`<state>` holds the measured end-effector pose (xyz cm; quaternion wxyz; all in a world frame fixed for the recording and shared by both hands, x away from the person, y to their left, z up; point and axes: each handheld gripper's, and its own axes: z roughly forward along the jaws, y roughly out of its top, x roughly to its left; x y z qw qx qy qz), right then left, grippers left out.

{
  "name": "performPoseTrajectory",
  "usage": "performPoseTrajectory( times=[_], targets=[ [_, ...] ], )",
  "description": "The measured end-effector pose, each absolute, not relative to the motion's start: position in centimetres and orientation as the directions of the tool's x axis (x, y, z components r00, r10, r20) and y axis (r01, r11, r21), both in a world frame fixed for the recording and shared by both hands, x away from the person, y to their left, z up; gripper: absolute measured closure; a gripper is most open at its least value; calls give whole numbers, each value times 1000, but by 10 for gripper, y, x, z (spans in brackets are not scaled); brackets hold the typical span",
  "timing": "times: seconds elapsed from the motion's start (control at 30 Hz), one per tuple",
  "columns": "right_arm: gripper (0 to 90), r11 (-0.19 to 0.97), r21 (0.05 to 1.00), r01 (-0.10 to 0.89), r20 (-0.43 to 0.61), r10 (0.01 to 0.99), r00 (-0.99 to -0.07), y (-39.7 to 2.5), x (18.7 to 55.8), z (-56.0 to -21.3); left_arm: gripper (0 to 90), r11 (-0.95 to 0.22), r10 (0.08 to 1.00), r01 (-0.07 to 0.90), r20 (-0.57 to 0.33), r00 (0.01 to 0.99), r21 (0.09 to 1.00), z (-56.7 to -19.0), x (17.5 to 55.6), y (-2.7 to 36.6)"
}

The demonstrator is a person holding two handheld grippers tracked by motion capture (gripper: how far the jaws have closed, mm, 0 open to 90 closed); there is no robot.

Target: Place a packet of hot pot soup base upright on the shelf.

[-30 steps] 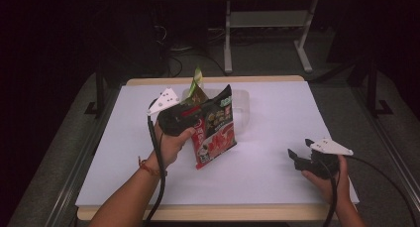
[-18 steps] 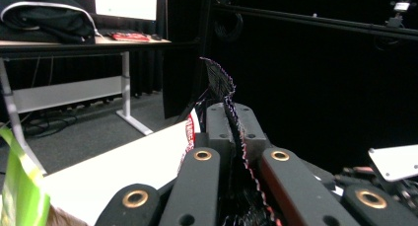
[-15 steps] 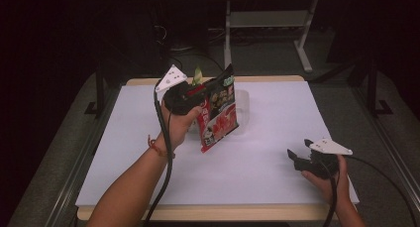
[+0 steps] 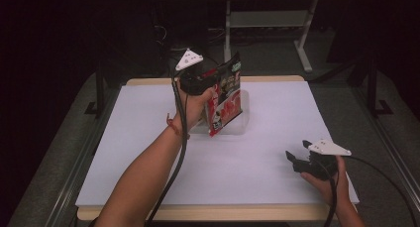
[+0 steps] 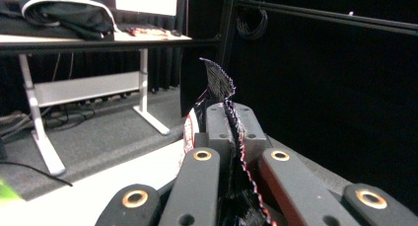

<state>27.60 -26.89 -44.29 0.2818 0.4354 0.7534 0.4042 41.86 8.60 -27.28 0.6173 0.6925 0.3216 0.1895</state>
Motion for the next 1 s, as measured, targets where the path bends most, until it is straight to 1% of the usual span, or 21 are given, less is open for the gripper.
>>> performPoseTrajectory(
  times=[0.13, 0.2, 0.47, 0.53, 0.6, 0.83, 0.93, 1.0],
  targets=[
    [270, 296, 853, 430, -74, 884, -462, -269, 276, -443, 886, -47, 699, 205, -114, 706, 978, -275, 429, 74],
    [270, 302, 851, 429, -78, 882, -465, -268, 276, -443, 886, -39, 703, 208, -121, 700, 977, -277, 434, 70],
    [271, 310, 851, 424, -84, 878, -472, -267, 275, -443, 886, -48, 733, 201, -102, 672, 978, -281, 451, 57],
    [272, 306, 852, 425, -80, 878, -472, -267, 275, -443, 886, -34, 739, 204, -112, 664, 978, -283, 455, 54],
    [272, 305, 852, 425, -78, 878, -472, -267, 275, -443, 886, -48, 746, 193, -93, 660, 980, -284, 458, 52],
    [273, 310, 852, 422, -77, 872, -484, -265, 275, -443, 886, -28, 762, 186, -100, 640, 982, -286, 469, 46],
    [274, 308, 852, 424, -74, 871, -485, -265, 275, -443, 885, -6, 755, 188, -119, 644, 982, -291, 470, 43],
    [274, 309, 852, 423, -74, 870, -487, -265, 275, -443, 884, 27, 747, 190, -147, 649, 981, -294, 469, 41]
  ],
)
